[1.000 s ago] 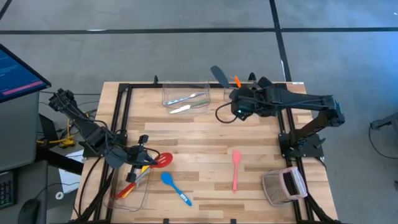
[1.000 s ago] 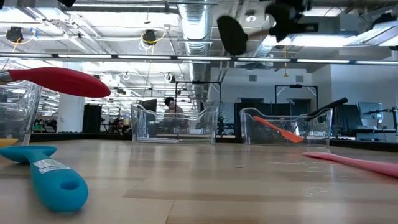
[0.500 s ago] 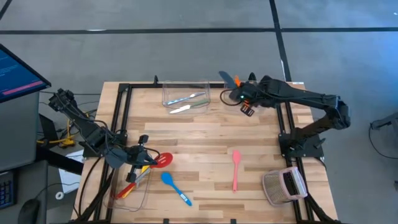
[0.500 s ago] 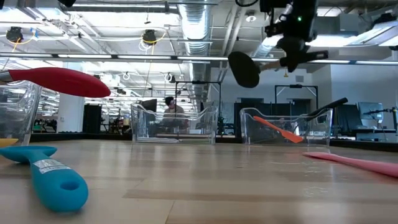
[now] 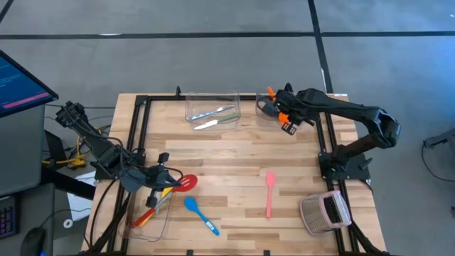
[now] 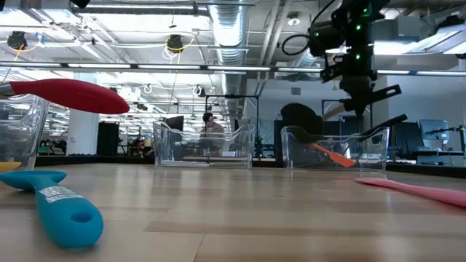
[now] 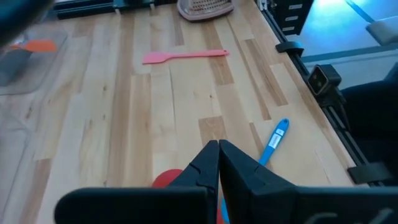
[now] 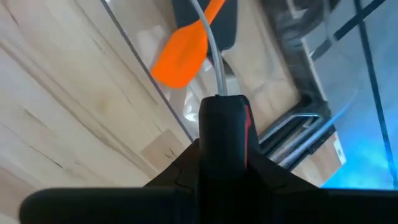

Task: Pick & Place Kitchen Items
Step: Put the black spatula into the top right transparent bin

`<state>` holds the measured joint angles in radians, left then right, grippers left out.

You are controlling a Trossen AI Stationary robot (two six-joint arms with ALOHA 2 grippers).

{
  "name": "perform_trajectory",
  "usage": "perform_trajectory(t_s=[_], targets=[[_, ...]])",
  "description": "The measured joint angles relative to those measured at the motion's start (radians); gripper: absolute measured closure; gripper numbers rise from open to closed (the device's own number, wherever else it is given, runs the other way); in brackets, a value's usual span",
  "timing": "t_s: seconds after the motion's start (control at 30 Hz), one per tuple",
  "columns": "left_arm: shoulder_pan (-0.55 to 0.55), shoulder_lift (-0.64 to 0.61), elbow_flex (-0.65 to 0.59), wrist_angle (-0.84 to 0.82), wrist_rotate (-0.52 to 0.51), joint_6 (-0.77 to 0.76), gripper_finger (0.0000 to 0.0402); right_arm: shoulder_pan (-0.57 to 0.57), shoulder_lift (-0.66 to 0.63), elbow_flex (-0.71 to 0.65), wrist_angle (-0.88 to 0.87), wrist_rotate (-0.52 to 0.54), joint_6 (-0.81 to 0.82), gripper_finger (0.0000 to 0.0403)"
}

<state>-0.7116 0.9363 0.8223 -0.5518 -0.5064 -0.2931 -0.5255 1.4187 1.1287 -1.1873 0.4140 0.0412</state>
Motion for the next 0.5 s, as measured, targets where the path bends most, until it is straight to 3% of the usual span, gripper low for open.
perform_trajectory(t_s=[0.17, 0.5], targets=[[0.0, 0.0, 0.0, 0.001, -0.013, 0.0, 0.0399, -0.043, 0.068, 0.0, 0.008, -0.039, -0.044, 0.0343], [0.0, 0.0, 0.0, 0.006, -0.014, 0.0, 0.0399, -0.081, 0.142, 0.001, 0.029, -0.013, -0.07, 0.0343]])
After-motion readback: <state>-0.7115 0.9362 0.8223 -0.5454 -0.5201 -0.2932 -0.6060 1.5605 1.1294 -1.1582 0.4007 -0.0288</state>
